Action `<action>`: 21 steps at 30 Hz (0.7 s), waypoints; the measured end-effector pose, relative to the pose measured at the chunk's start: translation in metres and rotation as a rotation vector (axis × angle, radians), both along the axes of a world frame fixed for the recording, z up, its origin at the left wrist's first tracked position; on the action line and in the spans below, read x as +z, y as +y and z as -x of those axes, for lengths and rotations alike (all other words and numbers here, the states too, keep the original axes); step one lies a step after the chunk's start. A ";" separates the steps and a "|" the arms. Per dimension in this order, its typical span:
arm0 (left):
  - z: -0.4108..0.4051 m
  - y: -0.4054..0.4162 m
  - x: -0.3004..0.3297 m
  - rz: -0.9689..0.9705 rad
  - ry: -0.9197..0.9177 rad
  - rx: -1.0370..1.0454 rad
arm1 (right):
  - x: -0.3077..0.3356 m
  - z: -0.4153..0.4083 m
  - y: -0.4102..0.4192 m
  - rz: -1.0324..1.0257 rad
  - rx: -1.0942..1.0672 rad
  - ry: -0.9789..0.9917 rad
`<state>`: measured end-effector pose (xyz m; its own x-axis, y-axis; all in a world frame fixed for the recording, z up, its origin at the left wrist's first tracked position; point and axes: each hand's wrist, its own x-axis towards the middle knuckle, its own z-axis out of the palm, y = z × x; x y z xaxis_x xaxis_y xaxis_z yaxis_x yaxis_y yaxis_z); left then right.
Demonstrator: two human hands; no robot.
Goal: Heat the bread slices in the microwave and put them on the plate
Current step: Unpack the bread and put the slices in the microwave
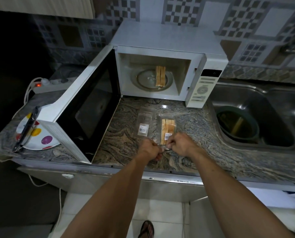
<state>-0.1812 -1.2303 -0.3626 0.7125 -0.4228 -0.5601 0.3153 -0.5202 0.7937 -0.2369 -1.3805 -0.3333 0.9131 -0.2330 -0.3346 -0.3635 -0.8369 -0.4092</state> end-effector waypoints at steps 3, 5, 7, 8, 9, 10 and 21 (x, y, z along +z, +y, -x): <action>0.002 -0.001 -0.002 -0.020 -0.008 0.032 | 0.011 -0.002 -0.002 -0.095 -0.030 -0.013; 0.003 -0.001 -0.002 -0.033 -0.013 0.017 | 0.025 -0.003 -0.004 -0.111 -0.012 0.007; 0.002 -0.001 0.002 -0.043 0.006 -0.049 | 0.044 -0.004 -0.007 -0.082 0.020 0.071; 0.000 -0.001 0.006 -0.059 0.019 -0.088 | 0.053 -0.005 -0.010 -0.071 0.028 0.093; -0.001 -0.002 0.011 -0.088 0.023 -0.134 | 0.063 -0.006 -0.013 -0.065 0.024 0.104; -0.003 -0.003 0.018 -0.128 0.012 -0.183 | 0.073 -0.007 -0.016 -0.060 0.015 0.106; -0.024 -0.037 0.052 -0.304 -0.322 -0.184 | 0.142 -0.041 -0.045 0.177 -0.218 -0.372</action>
